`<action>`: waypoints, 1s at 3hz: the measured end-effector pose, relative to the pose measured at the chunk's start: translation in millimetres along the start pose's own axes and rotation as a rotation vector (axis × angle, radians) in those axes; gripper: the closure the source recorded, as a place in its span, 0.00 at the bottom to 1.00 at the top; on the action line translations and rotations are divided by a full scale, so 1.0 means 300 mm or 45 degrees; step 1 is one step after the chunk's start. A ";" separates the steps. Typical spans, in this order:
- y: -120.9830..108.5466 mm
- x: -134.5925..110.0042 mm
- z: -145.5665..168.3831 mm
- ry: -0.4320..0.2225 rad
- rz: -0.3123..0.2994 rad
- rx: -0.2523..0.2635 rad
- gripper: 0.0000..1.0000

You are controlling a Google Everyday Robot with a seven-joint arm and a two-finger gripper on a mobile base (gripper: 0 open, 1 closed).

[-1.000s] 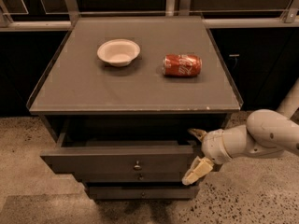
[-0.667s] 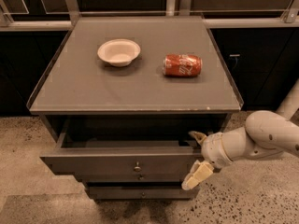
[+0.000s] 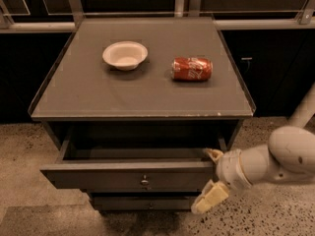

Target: Open top drawer

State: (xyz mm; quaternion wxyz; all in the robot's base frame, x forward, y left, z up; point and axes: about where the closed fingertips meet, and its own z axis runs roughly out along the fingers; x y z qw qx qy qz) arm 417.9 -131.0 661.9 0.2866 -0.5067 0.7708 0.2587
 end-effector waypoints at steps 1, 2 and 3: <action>0.185 0.003 -0.070 0.039 0.093 0.042 0.00; 0.319 0.025 -0.121 0.047 0.166 0.081 0.00; 0.381 0.046 -0.146 0.056 0.188 0.080 0.00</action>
Offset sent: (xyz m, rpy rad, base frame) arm -0.1488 -0.0003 0.0406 -0.0304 0.0937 -0.2133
